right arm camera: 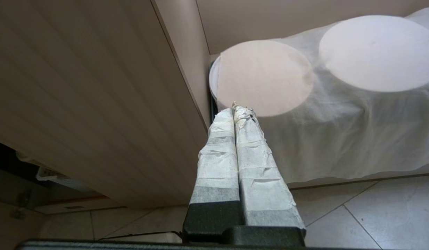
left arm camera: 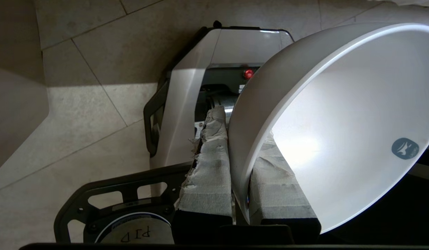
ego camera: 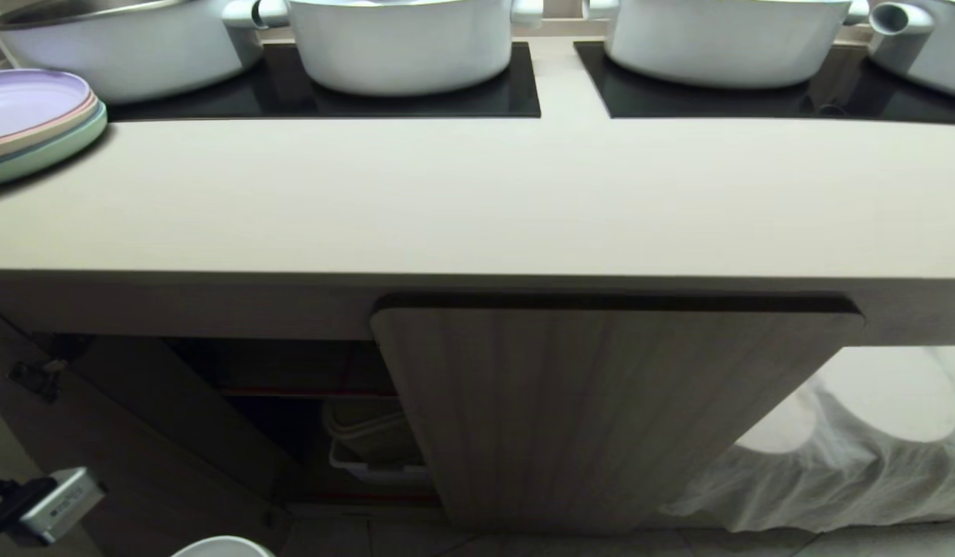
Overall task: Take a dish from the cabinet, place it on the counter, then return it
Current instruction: Put it back into the cabinet
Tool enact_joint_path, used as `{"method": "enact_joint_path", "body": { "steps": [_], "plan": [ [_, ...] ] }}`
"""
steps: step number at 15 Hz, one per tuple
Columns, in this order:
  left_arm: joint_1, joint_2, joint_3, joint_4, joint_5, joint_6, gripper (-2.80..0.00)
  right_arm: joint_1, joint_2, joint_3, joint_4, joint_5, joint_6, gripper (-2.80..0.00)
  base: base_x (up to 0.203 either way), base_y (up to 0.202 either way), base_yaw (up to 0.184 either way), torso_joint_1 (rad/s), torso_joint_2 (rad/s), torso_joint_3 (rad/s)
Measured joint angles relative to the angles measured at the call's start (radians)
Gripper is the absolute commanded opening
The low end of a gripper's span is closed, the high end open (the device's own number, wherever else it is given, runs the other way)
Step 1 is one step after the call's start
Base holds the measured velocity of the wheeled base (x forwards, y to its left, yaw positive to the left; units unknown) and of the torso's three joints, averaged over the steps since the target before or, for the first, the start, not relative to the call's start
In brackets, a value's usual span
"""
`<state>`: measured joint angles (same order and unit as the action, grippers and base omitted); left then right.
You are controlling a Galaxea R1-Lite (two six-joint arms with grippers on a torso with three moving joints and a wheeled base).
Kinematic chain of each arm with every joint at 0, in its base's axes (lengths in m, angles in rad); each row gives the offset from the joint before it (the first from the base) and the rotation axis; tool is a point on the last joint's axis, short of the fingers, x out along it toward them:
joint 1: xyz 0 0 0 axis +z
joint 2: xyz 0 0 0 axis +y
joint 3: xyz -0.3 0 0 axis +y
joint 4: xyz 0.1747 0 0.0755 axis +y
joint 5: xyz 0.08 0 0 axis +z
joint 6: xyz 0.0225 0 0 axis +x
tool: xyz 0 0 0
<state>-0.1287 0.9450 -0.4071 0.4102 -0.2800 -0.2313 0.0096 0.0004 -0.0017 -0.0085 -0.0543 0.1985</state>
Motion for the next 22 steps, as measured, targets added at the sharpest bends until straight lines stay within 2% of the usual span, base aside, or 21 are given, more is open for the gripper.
{"method": "enact_joint_path", "body": {
  "steps": [15, 22],
  "plan": [
    [0.006, 0.013, 0.001, -0.001, 0.0, -0.001, -2.8, 0.0, 0.0, 0.0, -0.002, -0.001, 0.001, -2.8, 0.0, 0.0, 0.0, -0.254, 0.43, 0.189],
    [0.006, 0.013, 0.006, 0.0, -0.001, -0.003, -2.8, 0.0, 0.0, 0.0, 0.0, 0.0, 0.001, -2.8, 0.0, 0.0, 0.0, -0.037, 0.16, 0.051]
  ]
}}
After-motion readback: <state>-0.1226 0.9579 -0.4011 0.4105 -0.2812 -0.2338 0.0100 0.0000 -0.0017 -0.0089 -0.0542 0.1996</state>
